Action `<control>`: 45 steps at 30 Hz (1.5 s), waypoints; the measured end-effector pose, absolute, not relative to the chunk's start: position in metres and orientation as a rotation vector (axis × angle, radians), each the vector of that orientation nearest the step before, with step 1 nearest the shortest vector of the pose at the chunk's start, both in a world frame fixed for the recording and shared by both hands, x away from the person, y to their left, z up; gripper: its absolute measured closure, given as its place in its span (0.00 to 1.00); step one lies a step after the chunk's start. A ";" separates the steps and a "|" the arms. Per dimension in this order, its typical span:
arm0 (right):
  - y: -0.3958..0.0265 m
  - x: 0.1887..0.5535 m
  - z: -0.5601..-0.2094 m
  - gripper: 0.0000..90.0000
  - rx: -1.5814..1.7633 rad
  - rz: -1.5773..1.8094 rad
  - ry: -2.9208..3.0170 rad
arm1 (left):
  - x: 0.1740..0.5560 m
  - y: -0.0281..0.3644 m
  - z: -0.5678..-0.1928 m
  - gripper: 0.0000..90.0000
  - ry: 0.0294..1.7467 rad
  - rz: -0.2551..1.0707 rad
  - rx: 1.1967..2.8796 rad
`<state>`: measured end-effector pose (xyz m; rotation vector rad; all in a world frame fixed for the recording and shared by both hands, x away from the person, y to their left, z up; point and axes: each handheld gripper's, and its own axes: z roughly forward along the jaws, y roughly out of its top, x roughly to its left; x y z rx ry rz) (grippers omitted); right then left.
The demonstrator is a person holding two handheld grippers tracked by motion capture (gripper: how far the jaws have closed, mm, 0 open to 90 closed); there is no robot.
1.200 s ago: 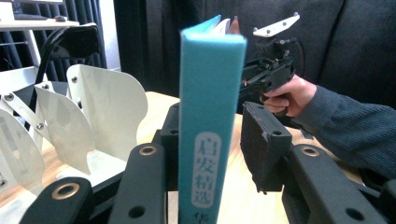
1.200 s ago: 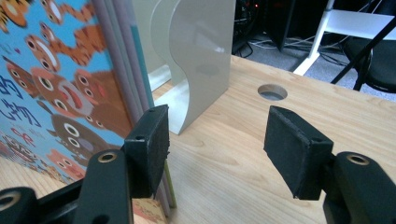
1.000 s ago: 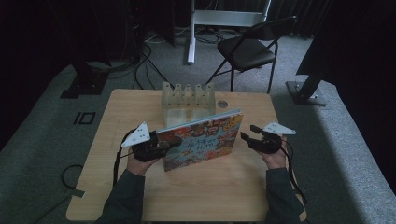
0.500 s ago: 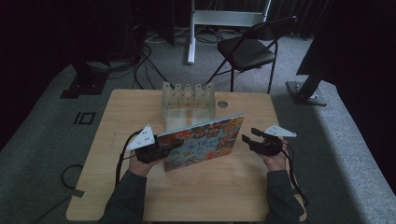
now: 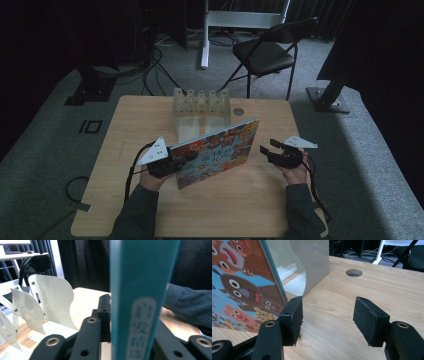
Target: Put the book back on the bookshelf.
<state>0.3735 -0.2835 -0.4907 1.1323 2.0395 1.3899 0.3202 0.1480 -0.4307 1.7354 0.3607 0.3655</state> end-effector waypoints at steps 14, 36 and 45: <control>-0.290 0.371 -0.504 0.45 1.170 1.364 2.052 | 0.322 0.138 -0.444 0.78 0.353 0.304 1.708; -0.296 0.369 -0.514 0.45 1.206 1.342 2.056 | 0.320 0.135 -0.458 0.70 0.396 0.339 1.647; -0.297 0.370 -0.517 0.45 1.216 1.337 2.064 | 0.322 0.136 -0.469 0.71 0.425 0.318 1.644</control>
